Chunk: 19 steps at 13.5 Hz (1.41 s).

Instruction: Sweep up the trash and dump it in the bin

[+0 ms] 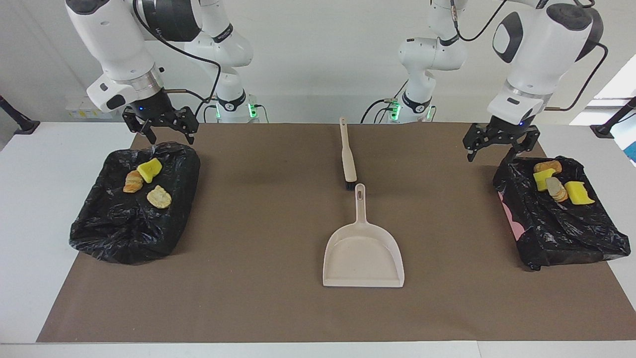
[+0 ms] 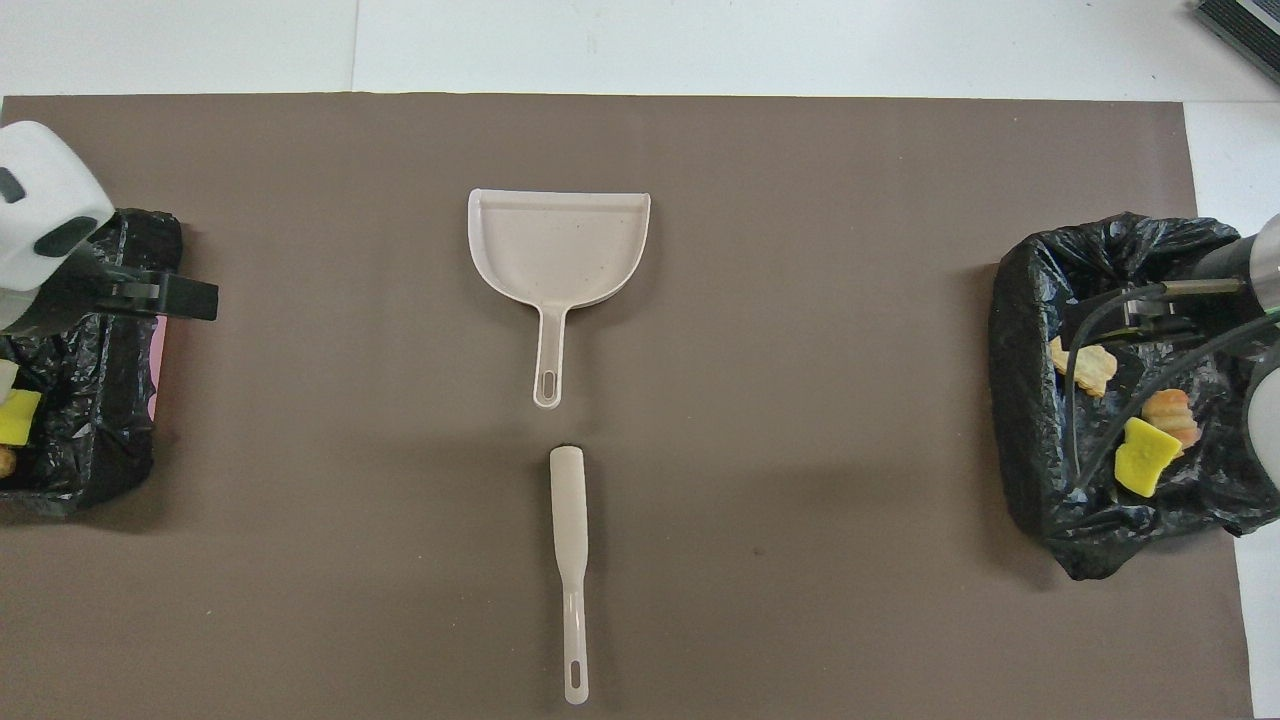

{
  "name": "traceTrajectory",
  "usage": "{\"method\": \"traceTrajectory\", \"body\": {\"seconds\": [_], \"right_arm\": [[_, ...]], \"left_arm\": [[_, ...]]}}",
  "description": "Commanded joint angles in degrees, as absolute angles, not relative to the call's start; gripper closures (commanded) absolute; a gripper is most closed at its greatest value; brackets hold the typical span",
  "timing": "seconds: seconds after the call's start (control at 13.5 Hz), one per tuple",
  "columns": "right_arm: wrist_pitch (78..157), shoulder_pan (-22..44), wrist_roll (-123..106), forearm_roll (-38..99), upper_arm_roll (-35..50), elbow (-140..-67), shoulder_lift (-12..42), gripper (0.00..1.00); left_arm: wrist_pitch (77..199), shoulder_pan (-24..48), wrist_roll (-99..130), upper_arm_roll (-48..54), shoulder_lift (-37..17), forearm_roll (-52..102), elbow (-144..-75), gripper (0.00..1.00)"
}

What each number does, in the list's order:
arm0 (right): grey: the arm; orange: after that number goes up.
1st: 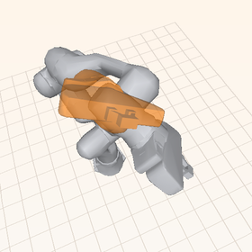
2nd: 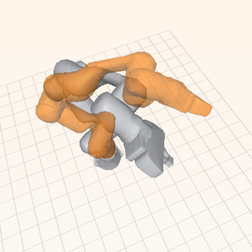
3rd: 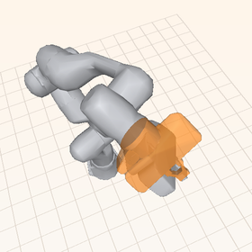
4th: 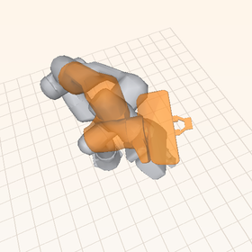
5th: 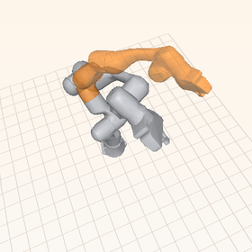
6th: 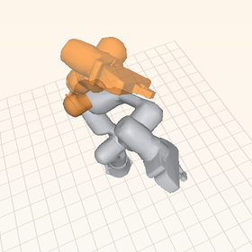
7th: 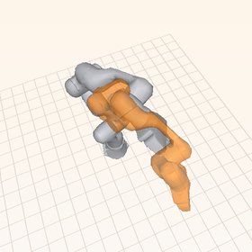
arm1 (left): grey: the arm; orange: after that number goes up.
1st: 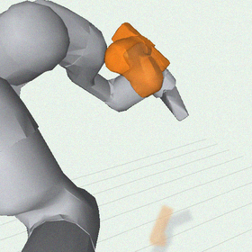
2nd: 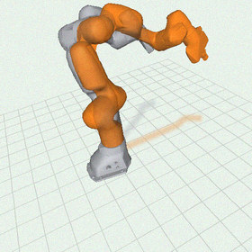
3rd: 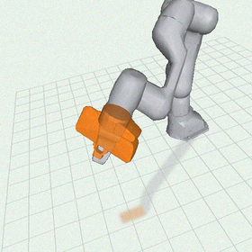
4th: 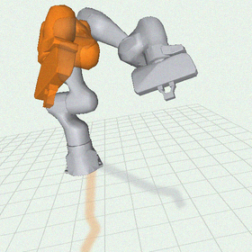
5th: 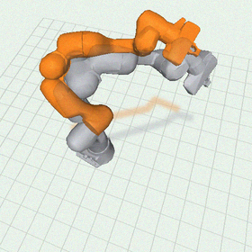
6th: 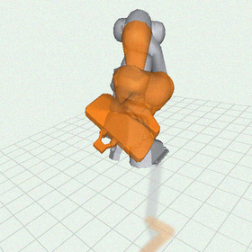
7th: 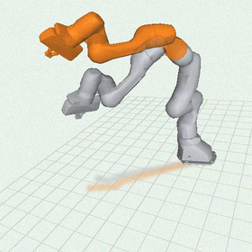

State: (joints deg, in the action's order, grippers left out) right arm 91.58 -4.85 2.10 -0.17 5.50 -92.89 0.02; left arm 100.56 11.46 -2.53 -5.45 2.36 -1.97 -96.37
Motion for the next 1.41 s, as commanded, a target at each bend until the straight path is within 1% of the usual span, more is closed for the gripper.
{"method": "traceTrajectory", "body": {"seconds": [0.0, 0.15, 0.22, 0.37, 0.44, 0.52, 0.67, 0.81, 1.11, 1.33], "right_arm": [[90.62, -5.71, 1.23, 1.14, 5.98, -93.08, -0.53, 0.00], [90.62, -5.71, 1.14, 1.14, 5.98, -93.08, -0.53, 0.00], [90.62, -5.71, 1.14, 1.14, 5.89, -93.16, -0.53, 0.00], [90.62, -5.71, 1.14, 1.14, 5.98, -93.16, -0.62, 0.00], [90.62, -5.71, 1.06, 1.14, 5.89, -93.16, -0.62, 0.00], [90.62, -5.71, 1.05, 1.14, 5.98, -93.16, -0.62, 0.00], [90.62, -5.71, 1.05, 1.14, 5.89, -93.16, -0.62, 0.00], [90.62, -5.71, 1.05, 1.14, 5.98, -93.16, -0.62, 0.00], [90.62, -5.71, 1.05, 1.14, 5.89, -93.16, -0.62, 0.00], [90.62, -5.71, 1.14, 1.14, 5.98, -93.25, -0.62, 0.00]], "left_arm": [[92.57, 8.72, -6.83, -5.27, 2.73, -2.81, -89.76, 0.00], [88.18, 8.00, -9.66, -5.45, 2.03, -2.73, -86.33, 0.00], [86.50, 7.21, -10.80, -5.71, 0.80, -2.64, -83.44, 0.00], [82.46, 6.24, -13.17, -5.71, -3.93, -2.55, -76.24, 0.00], [80.79, 5.89, -13.53, -5.71, -5.35, -2.03, -73.94, 0.00], [80.16, 5.28, -13.54, -5.45, -5.36, -1.24, -73.83, 0.00], [79.89, 5.01, -13.62, -5.80, -3.62, -0.18, -74.44, 0.00], [80.50, 4.83, -12.58, -5.54, -0.98, -0.18, -78.55, 0.00], [80.95, 3.52, -10.11, -5.54, -0.18, 0.35, -80.24, 0.00], [82.52, 3.60, -10.19, -5.36, 2.02, 0.35, -83.66, 0.00]]}}
